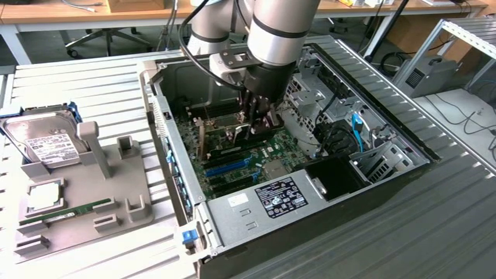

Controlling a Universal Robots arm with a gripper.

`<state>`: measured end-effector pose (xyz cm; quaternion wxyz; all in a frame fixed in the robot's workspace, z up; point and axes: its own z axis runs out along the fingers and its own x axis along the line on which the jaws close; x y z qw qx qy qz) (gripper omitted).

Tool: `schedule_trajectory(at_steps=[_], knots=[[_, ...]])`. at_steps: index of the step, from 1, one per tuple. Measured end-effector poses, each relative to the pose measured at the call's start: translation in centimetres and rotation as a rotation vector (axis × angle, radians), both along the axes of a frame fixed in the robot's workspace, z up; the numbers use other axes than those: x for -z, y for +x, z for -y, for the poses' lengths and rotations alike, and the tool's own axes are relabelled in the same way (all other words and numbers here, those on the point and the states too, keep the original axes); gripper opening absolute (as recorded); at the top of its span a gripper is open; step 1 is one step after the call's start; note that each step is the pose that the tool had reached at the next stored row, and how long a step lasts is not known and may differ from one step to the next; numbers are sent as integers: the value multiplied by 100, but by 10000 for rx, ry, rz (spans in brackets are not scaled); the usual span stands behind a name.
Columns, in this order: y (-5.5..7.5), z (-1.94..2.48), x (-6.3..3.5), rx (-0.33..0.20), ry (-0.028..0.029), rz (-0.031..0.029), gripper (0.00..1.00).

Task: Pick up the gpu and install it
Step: 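Insert the gpu into the slot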

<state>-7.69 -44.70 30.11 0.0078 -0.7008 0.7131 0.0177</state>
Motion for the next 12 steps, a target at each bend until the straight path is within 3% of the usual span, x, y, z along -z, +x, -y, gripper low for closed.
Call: schedule_trajectory(at_steps=[12], knots=[[0,24,6,0,3,5,27]])
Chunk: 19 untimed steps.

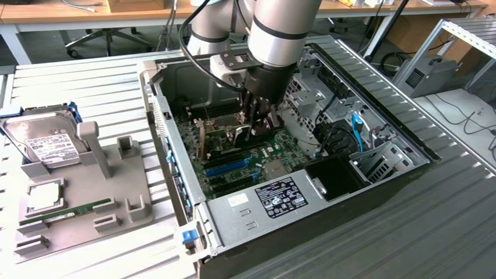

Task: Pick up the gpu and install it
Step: 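Insert the gpu into the slot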

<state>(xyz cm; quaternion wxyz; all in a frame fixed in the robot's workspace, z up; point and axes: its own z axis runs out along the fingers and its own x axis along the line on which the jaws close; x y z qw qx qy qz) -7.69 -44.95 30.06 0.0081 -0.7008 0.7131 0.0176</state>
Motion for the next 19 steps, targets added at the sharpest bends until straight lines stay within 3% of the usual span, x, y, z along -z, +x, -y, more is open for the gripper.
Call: schedule_trajectory(at_steps=[11,19], knots=[[-2,1,18,0,5,2,27],[-40,3,62,-5,20,100,27]])
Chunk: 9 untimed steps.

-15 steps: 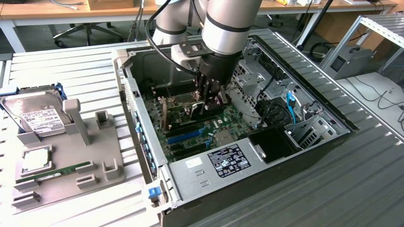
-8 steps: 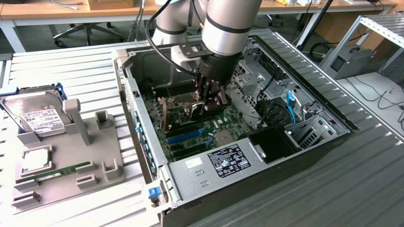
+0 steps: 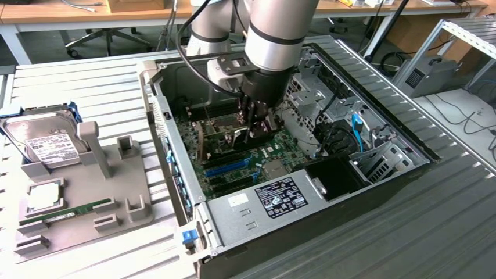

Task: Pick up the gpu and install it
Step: 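Insert the gpu into the slot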

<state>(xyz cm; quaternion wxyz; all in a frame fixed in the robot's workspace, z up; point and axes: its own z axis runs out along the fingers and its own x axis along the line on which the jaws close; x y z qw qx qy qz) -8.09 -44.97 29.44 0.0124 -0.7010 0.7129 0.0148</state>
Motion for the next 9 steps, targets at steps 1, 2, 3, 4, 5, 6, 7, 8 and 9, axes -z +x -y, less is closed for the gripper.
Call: schedule_trajectory(at_steps=[1,2,3,4,5,6,7,8,9], knots=[[-1,3,1,-1,1,4,27],[-1,7,3,-2,1,8,27],[-1,16,4,-2,2,10,27],[-1,23,5,-2,1,12,27],[-1,32,5,-3,2,13,27],[-1,44,5,-3,2,15,27],[-1,53,5,-3,4,15,27],[-1,60,5,-2,5,16,27],[-1,68,5,-3,7,17,27]])
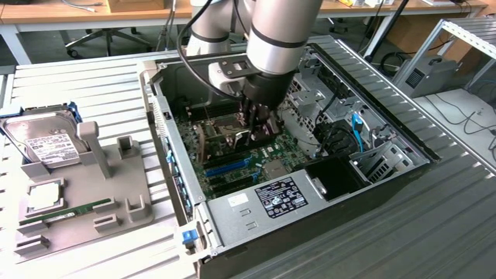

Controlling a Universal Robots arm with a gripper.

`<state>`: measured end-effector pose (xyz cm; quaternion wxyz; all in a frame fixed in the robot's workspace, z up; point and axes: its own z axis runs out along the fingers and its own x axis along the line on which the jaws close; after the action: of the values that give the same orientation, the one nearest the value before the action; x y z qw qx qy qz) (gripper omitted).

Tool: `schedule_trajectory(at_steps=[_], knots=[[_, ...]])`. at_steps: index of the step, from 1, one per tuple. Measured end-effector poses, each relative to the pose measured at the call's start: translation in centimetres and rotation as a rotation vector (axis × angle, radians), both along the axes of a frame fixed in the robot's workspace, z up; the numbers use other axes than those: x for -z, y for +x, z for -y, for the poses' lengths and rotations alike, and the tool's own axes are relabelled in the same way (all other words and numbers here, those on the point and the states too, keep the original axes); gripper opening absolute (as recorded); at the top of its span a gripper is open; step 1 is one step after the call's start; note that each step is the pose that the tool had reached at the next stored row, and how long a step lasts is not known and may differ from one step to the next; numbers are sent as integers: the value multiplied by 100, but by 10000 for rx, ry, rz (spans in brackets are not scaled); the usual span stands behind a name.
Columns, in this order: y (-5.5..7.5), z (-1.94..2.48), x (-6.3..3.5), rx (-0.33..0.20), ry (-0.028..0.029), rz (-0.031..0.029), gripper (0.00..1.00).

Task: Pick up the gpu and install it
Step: 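Insert the gpu into the slot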

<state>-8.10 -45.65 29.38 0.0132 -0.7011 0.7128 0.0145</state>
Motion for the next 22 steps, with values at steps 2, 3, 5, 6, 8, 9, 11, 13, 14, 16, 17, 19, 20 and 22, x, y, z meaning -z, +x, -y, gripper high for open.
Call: schedule_trajectory(at_steps=[2,3,5,6,8,9,11,13,14,16,17,19,20,22], knots=[[-1,15,0,0,7,2,27],[-2,23,0,1,12,4,27],[-6,36,1,1,28,7,27],[-9,39,0,1,35,11,27],[-22,40,0,1,45,19,27],[-31,40,0,0,48,25,27],[-49,42,1,0,55,36,27],[-63,45,0,0,57,40,27],[-73,47,0,0,57,43,27],[-88,49,0,0,59,47,27],[-93,49,0,0,59,48,27],[-102,50,0,0,60,51,27],[-109,50,0,0,61,52,27],[-123,51,0,-1,66,59,27]])
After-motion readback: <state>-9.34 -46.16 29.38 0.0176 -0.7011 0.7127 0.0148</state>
